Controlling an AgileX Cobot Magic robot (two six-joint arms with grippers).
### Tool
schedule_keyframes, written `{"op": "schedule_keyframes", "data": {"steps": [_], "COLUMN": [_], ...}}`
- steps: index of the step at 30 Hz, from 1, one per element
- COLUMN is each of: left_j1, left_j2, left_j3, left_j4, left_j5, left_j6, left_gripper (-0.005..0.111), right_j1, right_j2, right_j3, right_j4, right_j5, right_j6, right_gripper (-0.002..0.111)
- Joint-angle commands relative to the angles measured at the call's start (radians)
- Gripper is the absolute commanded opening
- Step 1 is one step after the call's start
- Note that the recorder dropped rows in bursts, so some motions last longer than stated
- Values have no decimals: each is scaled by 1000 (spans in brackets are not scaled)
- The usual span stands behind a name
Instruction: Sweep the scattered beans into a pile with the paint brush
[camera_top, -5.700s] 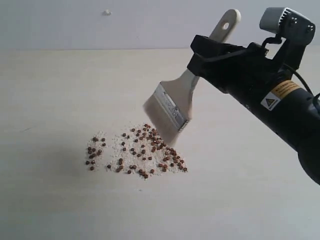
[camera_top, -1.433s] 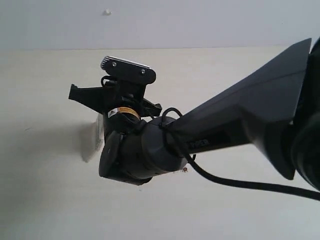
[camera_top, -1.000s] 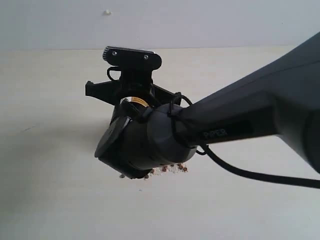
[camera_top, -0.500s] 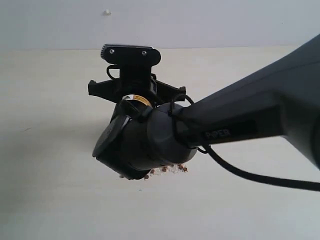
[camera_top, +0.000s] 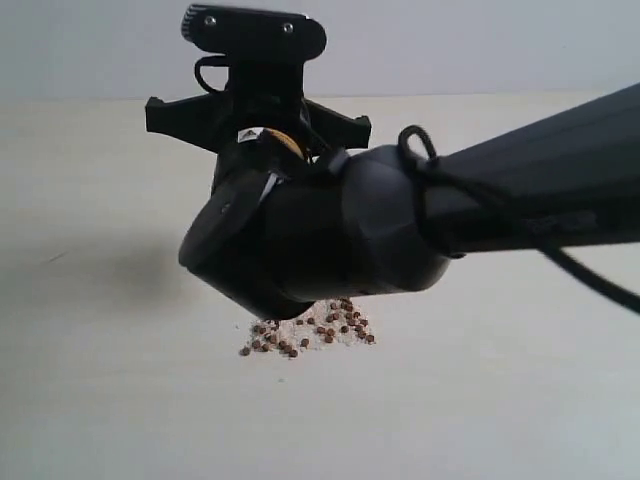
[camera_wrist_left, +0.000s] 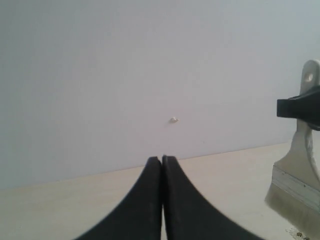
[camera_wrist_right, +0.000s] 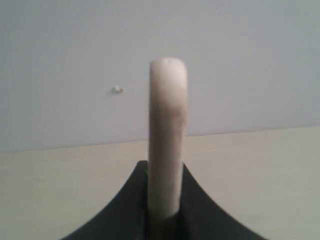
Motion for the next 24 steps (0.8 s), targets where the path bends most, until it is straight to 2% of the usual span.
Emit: {"op": "schedule_keyframes", "data": {"steps": [1,7,14,19,24], "left_j1": [1,1,1,1,1], "left_j2": [-7,-7,-7,-7,-7], "left_j3": [-2,-2,-2,-2,-2], "left_j4": [1,1,1,1,1], "left_j5": [0,0,0,0,0], "left_j6": [2,2,2,2,2], "left_gripper": [0,0,0,0,0], "right_j1": [21,38,38,38,38], "right_j2": [-98,-206,-293,-297,-253], "right_j3": [64,285,492,580,588], "right_j4": [-41,-258,-641,-612,-602], "right_j5": [37,75,100,35,27], "right_j6": [-35,197,528,648,677], "right_gripper": [0,0,0,0,0]}}
